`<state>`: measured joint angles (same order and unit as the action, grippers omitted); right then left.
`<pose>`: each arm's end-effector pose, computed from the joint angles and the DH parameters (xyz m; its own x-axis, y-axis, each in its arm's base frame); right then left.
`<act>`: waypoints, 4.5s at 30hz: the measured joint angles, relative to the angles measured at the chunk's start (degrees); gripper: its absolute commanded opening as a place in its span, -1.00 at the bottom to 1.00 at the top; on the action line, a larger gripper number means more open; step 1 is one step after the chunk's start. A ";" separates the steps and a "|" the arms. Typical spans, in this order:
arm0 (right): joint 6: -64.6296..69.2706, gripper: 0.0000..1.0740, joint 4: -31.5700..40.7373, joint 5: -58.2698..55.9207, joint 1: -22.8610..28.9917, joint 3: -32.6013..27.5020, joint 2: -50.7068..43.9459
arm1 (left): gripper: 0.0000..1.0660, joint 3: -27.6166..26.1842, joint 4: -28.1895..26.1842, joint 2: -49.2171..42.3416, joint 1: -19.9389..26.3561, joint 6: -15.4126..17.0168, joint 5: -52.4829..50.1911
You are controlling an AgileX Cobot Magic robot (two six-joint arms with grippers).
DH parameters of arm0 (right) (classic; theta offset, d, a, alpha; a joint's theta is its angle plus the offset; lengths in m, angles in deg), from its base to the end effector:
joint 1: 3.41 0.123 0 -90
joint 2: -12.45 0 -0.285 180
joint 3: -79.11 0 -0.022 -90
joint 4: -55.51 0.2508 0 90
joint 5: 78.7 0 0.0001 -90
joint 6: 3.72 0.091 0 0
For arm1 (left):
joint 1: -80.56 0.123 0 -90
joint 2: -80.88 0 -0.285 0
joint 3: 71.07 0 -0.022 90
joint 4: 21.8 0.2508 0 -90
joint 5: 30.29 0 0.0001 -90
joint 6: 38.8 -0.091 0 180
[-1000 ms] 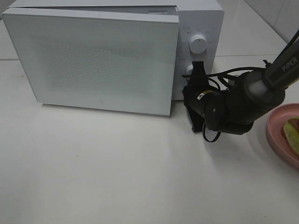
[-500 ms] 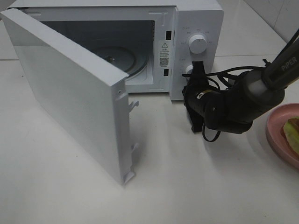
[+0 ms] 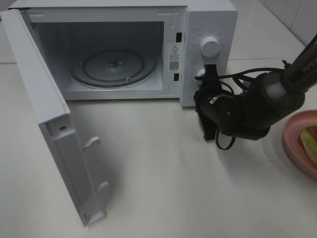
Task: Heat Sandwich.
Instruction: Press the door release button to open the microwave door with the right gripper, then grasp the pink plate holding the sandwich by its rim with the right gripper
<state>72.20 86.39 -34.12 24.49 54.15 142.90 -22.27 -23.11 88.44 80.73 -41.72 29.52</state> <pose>0.3565 0.1517 0.0848 -0.0878 0.9961 -0.0100 0.3947 0.0440 0.9178 -0.0043 -0.0018 0.2775 -0.4400 0.0381 -0.8972 0.0322 0.9991 0.0267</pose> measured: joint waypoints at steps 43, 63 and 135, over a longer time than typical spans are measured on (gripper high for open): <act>0.46 -1.00 -15.13 -9.51 -0.57 -13.87 -15.58 | 0.86 0.00 0.00 0.00 0.00 0.00 0.00; -32.72 -0.97 -34.61 -46.01 -0.57 -14.32 -30.42 | 0.86 0.00 0.00 0.00 0.00 0.00 0.00; -68.53 0.70 -42.46 -81.82 -19.88 -3.38 -27.85 | 0.86 0.00 0.00 0.00 0.00 0.00 0.00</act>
<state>3.67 43.94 -115.94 4.61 50.77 115.06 -22.27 -23.11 88.44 80.73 -41.72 29.52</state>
